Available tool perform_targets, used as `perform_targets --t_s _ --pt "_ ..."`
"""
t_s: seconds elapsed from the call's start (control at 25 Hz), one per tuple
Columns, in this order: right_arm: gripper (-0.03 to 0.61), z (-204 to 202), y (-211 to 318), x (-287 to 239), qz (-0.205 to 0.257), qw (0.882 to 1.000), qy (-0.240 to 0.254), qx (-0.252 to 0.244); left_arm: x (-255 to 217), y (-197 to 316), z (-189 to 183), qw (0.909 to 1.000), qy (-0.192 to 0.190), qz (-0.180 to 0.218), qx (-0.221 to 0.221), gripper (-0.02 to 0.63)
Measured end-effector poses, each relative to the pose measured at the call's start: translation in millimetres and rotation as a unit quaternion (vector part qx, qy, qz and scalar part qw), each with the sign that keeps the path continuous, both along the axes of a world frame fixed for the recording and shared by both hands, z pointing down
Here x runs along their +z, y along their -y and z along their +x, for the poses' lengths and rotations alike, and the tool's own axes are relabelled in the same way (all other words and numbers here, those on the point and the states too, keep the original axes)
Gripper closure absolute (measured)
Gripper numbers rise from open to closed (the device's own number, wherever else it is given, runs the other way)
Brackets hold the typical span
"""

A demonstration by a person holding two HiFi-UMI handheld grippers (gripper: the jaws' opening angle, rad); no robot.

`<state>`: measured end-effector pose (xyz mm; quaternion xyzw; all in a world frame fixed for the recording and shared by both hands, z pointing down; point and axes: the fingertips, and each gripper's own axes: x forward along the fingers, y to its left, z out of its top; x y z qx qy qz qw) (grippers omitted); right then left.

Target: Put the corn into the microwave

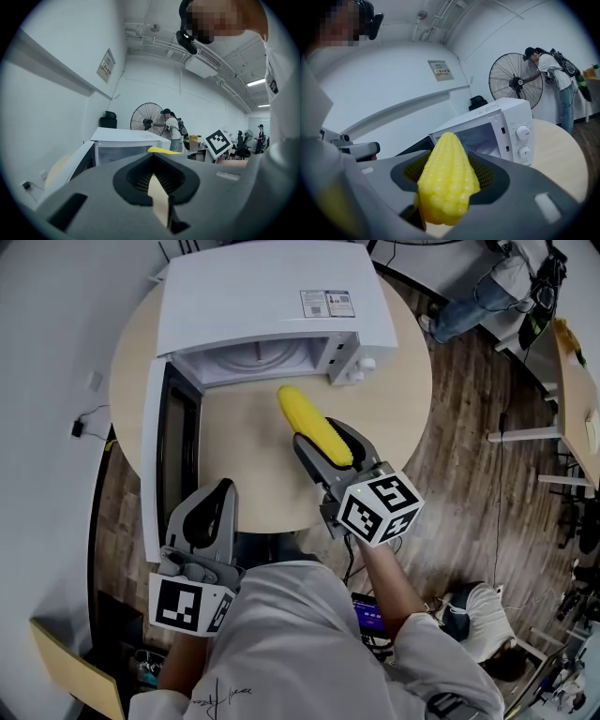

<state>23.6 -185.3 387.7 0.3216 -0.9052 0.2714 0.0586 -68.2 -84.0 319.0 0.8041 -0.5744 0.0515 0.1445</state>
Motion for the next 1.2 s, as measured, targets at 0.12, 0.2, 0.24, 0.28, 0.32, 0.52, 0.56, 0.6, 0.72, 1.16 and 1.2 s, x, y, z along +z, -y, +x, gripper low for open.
perform_targets --t_s 0.12,0.2,0.24,0.28,0.32,0.52,0.56,0.6,0.72,1.16,1.2 --pt "0.316 -5.0 6.0 7.4 -0.003 1.0 -0.005 0.001 2.0 2.3 -4.0 1.0 -0.002 -0.004 -0.001 0.623" --pt "0.316 -8.7 10.6 13.1 -0.005 1.0 -0.009 0.0 4.0 3.8 -6.1 1.0 -0.003 -0.006 -0.001 0.623" --pt "0.316 -10.7 12.9 16.0 -0.005 1.0 -0.011 0.0 4.9 4.5 -7.2 1.0 -0.003 -0.007 -0.001 0.623" --pt "0.316 -12.7 15.1 18.8 -0.006 1.0 -0.013 -0.001 5.7 5.0 -8.2 1.0 -0.003 -0.008 -0.001 0.623" --pt "0.316 -14.7 17.2 21.3 -0.006 1.0 -0.015 -0.001 6.3 5.4 -9.2 1.0 -0.003 -0.009 -0.001 0.623" --pt "0.316 -23.9 27.2 31.6 -0.01 1.0 -0.022 -0.001 8.3 6.6 -14.2 0.9999 -0.004 -0.014 -0.001 0.623" --pt "0.316 -25.6 29.6 33.9 -0.011 1.0 -0.024 -0.001 8.8 7.3 -15.0 0.9999 -0.005 -0.015 -0.001 0.623" --pt "0.316 -27.6 32.3 36.4 -0.011 1.0 -0.026 -0.001 9.2 8.2 -16.0 0.9999 -0.005 -0.016 0.0 0.623" --pt "0.316 -35.1 40.3 44.1 -0.013 0.999 -0.029 -0.001 10.6 10.5 -19.7 0.9998 -0.005 -0.018 0.0 0.623" --pt "0.316 -57.0 67.8 70.2 -0.003 0.998 -0.057 0.0 18.9 17.6 -30.2 0.9996 -0.006 -0.028 -0.002 0.623" --pt "0.316 -59.0 70.5 72.0 -0.003 0.998 -0.058 0.002 19.3 18.1 -31.2 0.9995 -0.006 -0.029 -0.002 0.623"
